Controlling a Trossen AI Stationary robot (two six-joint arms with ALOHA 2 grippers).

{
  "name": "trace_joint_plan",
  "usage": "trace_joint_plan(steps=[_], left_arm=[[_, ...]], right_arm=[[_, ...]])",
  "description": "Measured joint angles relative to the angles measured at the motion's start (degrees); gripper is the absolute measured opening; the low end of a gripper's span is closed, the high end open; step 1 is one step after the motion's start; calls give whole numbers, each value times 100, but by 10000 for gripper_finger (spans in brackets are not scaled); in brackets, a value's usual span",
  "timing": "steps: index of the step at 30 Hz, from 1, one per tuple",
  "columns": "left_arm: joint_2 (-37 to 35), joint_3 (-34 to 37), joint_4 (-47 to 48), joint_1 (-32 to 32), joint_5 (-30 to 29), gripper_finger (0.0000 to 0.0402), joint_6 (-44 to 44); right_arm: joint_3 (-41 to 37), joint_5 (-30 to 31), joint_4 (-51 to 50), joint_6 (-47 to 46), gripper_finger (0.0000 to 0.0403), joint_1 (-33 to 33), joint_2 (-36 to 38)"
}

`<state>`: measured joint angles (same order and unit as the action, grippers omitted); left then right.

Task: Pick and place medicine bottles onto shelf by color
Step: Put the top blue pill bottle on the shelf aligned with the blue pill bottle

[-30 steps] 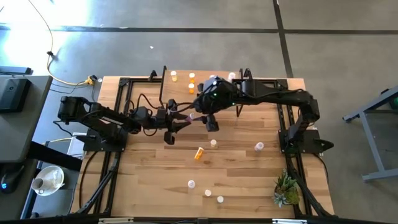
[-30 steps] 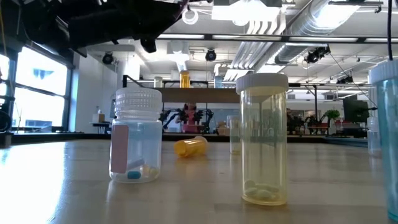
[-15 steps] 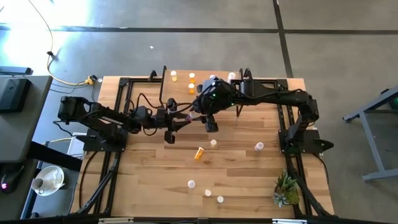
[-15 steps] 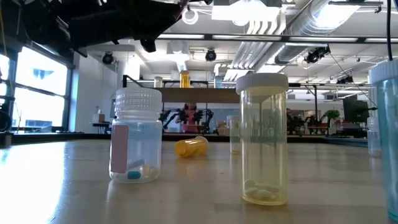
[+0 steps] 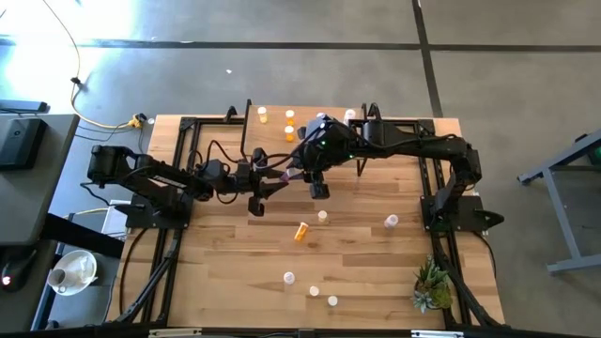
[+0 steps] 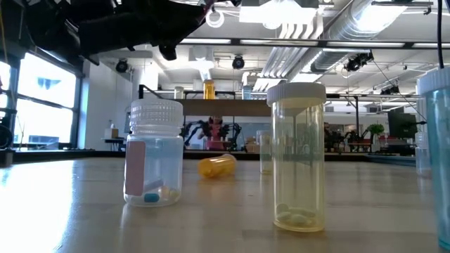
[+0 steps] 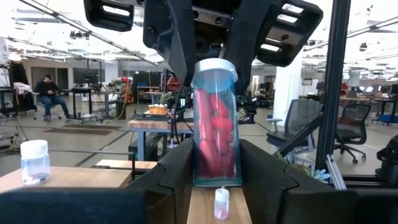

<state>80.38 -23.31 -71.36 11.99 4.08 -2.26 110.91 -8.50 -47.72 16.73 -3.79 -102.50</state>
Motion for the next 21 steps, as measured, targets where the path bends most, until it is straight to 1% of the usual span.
trace_joint_plan(steps=[12,17,21], left_arm=[[0,-4,42,0,-17,111,-4],[0,-7,85,2,42,111,190],[0,-9,152,6,24,129,313]], right_arm=[[0,-4,-11,-20,103,0,0],[0,-14,-24,-113,103,3,0],[0,89,-107,-142,103,6,2]])
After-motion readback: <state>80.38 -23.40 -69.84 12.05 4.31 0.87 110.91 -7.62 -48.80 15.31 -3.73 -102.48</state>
